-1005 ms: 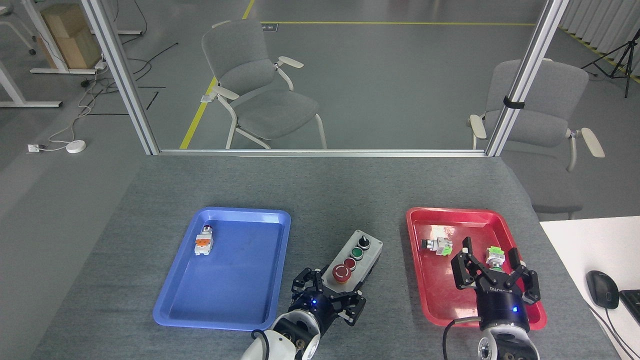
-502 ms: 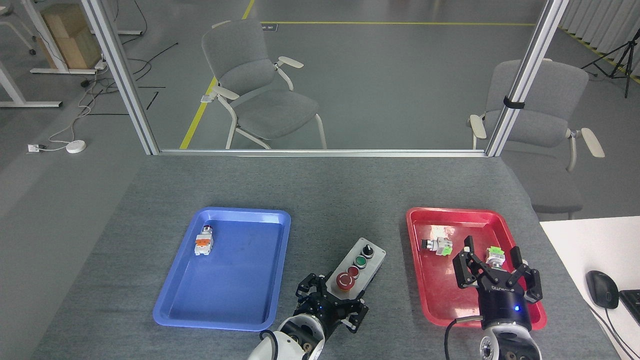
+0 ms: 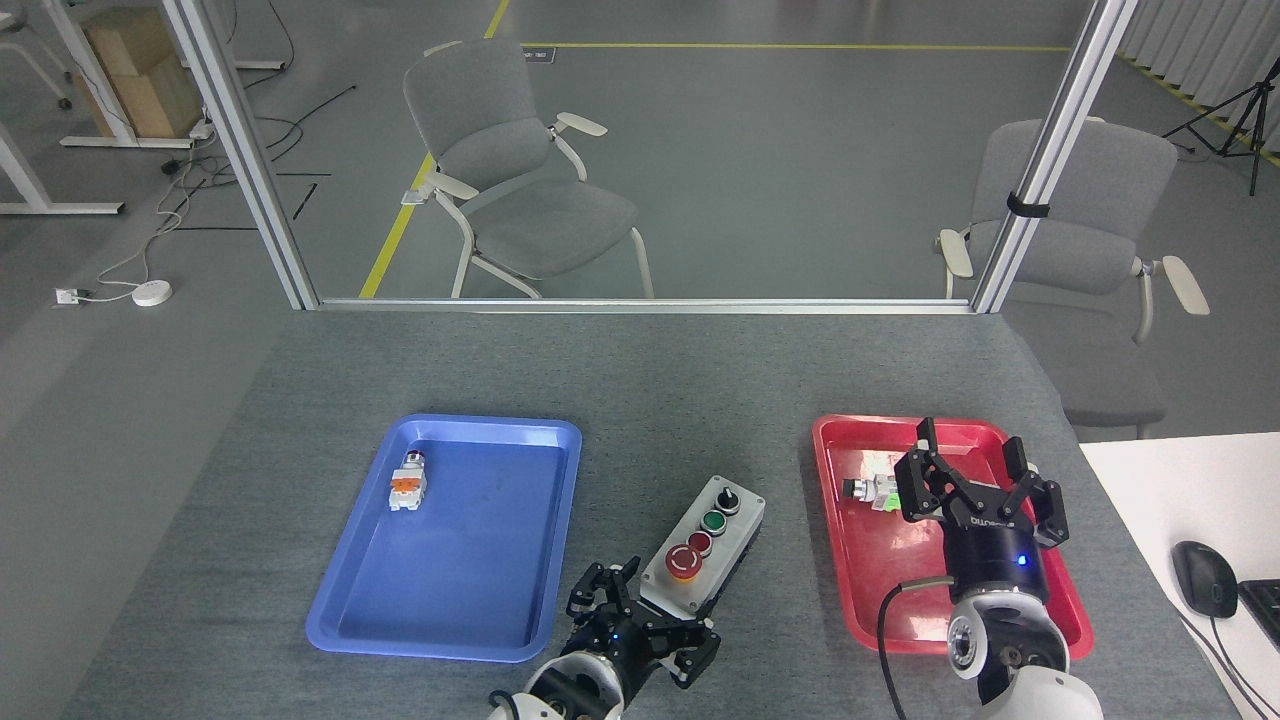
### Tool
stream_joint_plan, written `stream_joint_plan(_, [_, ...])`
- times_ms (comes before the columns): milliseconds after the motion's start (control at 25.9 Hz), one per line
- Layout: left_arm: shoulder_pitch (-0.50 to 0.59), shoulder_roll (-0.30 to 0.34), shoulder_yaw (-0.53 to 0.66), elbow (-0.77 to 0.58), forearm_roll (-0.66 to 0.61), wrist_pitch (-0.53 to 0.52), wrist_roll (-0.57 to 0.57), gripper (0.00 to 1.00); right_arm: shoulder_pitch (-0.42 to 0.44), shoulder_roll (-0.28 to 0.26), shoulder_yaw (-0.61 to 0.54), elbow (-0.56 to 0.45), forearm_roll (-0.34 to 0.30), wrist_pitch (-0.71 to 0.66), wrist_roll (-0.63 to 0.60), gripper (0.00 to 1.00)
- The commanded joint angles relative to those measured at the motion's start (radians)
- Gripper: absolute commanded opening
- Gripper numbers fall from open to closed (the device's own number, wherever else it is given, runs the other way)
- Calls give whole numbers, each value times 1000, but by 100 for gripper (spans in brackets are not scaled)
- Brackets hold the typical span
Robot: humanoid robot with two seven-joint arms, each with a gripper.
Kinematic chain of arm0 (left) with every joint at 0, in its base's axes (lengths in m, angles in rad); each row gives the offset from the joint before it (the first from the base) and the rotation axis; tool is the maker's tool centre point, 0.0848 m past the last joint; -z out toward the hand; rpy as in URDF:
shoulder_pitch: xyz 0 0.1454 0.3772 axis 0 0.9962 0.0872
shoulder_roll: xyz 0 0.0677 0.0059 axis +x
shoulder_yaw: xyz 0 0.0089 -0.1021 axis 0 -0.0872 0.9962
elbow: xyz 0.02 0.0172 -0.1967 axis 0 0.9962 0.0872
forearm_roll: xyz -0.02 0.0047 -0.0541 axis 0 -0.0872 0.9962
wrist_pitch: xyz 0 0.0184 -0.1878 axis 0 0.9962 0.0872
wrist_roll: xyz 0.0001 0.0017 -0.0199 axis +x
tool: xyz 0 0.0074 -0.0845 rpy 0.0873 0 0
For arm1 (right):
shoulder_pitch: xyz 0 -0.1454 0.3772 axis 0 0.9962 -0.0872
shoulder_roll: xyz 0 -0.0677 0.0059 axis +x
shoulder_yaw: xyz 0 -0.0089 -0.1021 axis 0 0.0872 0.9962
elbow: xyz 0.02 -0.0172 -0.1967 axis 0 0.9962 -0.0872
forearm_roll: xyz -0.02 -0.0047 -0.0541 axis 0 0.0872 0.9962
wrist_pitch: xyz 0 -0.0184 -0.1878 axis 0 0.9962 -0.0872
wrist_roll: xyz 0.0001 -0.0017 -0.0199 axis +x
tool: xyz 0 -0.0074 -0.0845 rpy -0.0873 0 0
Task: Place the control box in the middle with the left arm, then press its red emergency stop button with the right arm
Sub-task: 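Release the box, withdraw the left gripper, move the right gripper toward the box, then press the red emergency stop button down with the right gripper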
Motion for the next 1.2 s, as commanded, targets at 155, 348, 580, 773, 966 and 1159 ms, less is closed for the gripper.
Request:
stream_joint_plan(155, [188, 238, 129, -297, 181, -135, -2, 99, -24, -26, 199, 43, -8, -5, 3, 27])
stream_joint_plan(348, [294, 334, 311, -477, 287, -254, -7, 99, -57, -57, 376, 95, -5, -5, 14, 7])
stream_joint_plan(580, [297, 334, 572, -495, 289, -319, 10, 99, -60, -54, 477, 135, -7, -18, 87, 0])
stream_joint_plan(773, [225, 287, 681, -440, 289, -305, 91, 99, -62, -42, 534, 230, -5, -30, 93, 0])
stream_joint_plan(966, [202, 228, 733, -423, 286, -256, 128, 99, -94, -17, 560, 252, -5, -31, 93, 0])
stream_joint_plan(1159, [199, 228, 724, -414, 275, -187, 133, 99, -114, 17, 572, 258, -5, -31, 93, 0])
